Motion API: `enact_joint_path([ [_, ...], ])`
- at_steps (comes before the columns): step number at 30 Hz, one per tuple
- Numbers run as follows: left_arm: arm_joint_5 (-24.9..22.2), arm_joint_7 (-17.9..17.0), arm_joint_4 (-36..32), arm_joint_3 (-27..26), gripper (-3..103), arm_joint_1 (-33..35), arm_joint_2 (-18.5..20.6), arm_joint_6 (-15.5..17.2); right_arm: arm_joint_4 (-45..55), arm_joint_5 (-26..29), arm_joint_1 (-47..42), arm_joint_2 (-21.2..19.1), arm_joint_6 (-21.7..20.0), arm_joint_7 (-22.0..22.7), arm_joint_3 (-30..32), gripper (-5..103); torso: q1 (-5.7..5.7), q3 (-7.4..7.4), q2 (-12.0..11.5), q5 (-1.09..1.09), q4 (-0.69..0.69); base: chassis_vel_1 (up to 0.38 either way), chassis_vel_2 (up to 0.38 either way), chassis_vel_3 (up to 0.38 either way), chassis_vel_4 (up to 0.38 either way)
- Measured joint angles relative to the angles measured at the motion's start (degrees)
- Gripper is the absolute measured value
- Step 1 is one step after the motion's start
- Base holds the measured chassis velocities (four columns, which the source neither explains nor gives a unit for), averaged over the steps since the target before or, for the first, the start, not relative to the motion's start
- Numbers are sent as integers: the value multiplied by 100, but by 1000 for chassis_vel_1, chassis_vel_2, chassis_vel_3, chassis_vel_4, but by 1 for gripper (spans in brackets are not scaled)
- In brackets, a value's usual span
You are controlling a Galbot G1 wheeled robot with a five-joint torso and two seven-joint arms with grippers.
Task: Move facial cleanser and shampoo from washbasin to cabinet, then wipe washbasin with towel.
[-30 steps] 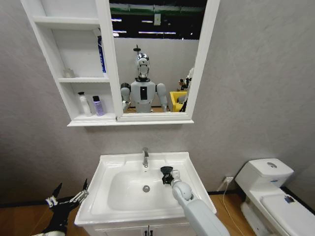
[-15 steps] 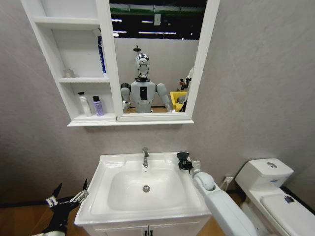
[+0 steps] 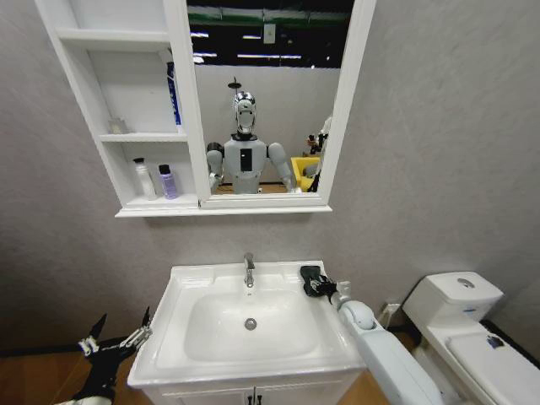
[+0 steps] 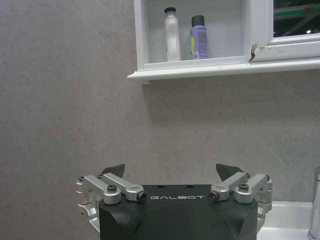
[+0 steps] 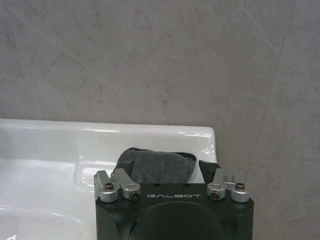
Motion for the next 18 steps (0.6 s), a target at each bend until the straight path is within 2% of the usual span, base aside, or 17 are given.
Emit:
enact_joint_path([
  [3, 0, 0, 0, 0, 100, 0, 0, 0, 87, -13, -22, -49, 0, 45, 28, 77, 0, 0, 0, 0, 0, 0, 0, 0, 0],
  [5, 0, 0, 0, 0, 100, 0, 0, 0, 683, -22, -328, -248, -16, 275, 207, 88, 1, 0, 0, 0, 3, 0, 0, 0, 0],
  [6, 0, 0, 0, 0, 100, 0, 0, 0, 683, -22, -328, -248, -16, 275, 207, 88, 1, 0, 0, 0, 3, 0, 0, 0, 0],
  [8, 0, 0, 0, -1, 100, 0, 0, 0, 1817, -81, -998, -441, -202, 639, 560, 97, 1, 0, 0, 0, -1, 0, 0, 0, 0],
  [9, 0, 2, 0, 1, 100, -1, -1, 0, 2494, -211, -1413, -467, -283, 830, 793, 99, 0, -1, 0, -1, -1, 0, 0, 0, 0],
  [10, 0, 2, 0, 1, 100, -1, -1, 0, 2494, -211, -1413, -467, -283, 830, 793, 99, 0, -1, 0, -1, -1, 0, 0, 0, 0],
  [11, 0, -1, 0, 0, 100, 0, 0, 1, 3037, -450, -1799, -438, -310, 993, 1009, 99, -1, -2, 1, -1, -1, 0, 0, 0, 0],
  [13, 0, -2, 0, 0, 100, 0, 0, 0, 4094, -1077, -2674, -189, -342, 1146, 1457, 100, -1, -1, 0, 0, -1, 0, 0, 0, 0],
  [14, 0, -2, 0, 0, 100, 0, 0, 0, 4094, -1077, -2674, -189, -342, 1146, 1457, 100, -1, -1, 0, 0, -1, 0, 0, 0, 0],
  [16, 0, 1, 0, 1, 100, -1, 0, 0, 5246, -1627, -3714, 335, -564, 1202, 1816, 100, -2, -3, 1, -1, -5, 0, 0, 0, 0],
  [18, 0, 0, -1, 0, 100, 0, 0, 0, 5822, -1909, -4385, 741, -669, 1310, 1853, 100, -3, -3, 1, 0, -4, 0, 0, 0, 0],
])
